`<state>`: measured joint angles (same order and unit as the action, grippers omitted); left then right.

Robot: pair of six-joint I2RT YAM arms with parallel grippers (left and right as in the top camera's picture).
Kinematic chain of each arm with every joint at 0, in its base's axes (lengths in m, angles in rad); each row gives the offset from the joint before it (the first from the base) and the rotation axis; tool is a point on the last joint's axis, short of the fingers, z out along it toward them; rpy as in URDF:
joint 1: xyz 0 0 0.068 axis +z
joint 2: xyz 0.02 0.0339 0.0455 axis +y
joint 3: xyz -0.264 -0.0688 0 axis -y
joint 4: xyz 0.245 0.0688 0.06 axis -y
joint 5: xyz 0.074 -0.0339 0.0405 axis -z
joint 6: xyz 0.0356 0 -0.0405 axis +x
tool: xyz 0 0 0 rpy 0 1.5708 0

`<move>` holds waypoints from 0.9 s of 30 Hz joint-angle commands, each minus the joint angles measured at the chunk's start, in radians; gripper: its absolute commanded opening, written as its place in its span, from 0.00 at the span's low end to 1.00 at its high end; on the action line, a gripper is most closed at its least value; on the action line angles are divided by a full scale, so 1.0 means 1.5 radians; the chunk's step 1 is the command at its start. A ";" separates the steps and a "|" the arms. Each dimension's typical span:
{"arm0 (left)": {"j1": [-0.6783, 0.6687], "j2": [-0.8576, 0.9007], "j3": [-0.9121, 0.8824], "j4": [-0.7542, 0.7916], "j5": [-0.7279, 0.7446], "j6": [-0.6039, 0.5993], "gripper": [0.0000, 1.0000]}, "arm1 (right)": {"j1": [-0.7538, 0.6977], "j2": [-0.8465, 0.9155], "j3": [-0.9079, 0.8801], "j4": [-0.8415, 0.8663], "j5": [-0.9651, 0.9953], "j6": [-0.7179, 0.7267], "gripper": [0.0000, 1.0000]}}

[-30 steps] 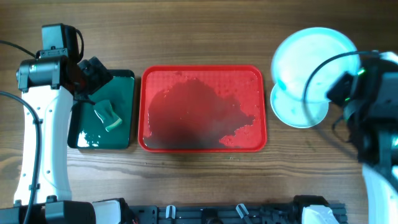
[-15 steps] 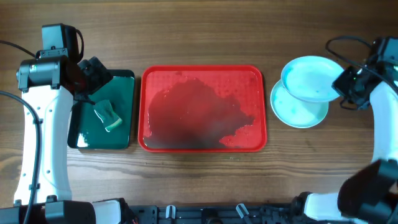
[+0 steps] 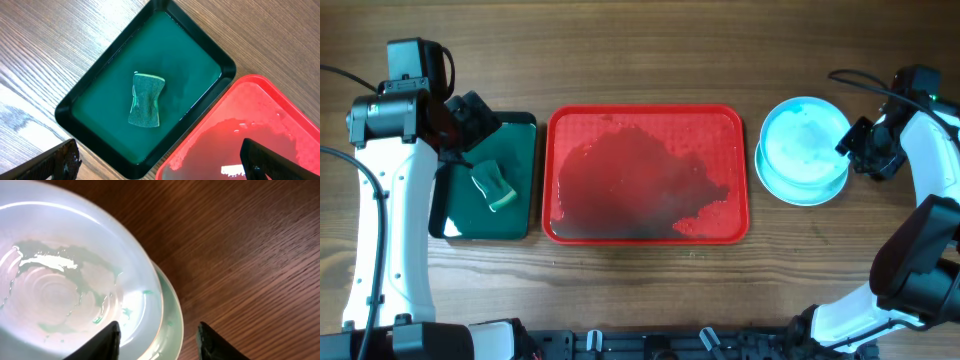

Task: Clean dirty plates on tray and stack at the side

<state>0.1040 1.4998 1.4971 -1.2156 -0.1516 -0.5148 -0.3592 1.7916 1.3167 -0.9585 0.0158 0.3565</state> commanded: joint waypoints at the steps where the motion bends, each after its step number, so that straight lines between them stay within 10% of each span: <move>1: 0.003 0.003 0.003 0.000 0.004 -0.012 1.00 | 0.001 -0.020 0.004 -0.024 -0.064 -0.043 0.52; 10: 0.003 0.003 0.003 0.000 0.004 -0.012 1.00 | 0.002 -0.335 0.004 -0.121 -0.342 -0.229 0.57; 18: 0.003 0.003 0.003 0.000 0.003 -0.012 1.00 | 0.002 -0.656 0.004 -0.116 -0.321 -0.248 0.71; 21: 0.003 0.003 0.003 0.000 0.003 -0.012 1.00 | 0.002 -0.708 0.004 -0.118 -0.317 -0.236 0.78; 23: 0.003 0.003 0.003 0.000 0.003 -0.012 1.00 | 0.002 -0.736 0.004 -0.109 -0.300 -0.235 1.00; 27: 0.003 0.003 0.003 0.000 0.003 -0.012 1.00 | 0.002 -0.740 0.004 -0.107 -0.265 -0.194 1.00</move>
<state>0.1040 1.4998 1.4971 -1.2160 -0.1513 -0.5148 -0.3580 0.6754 1.3216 -1.1259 -0.4217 0.0067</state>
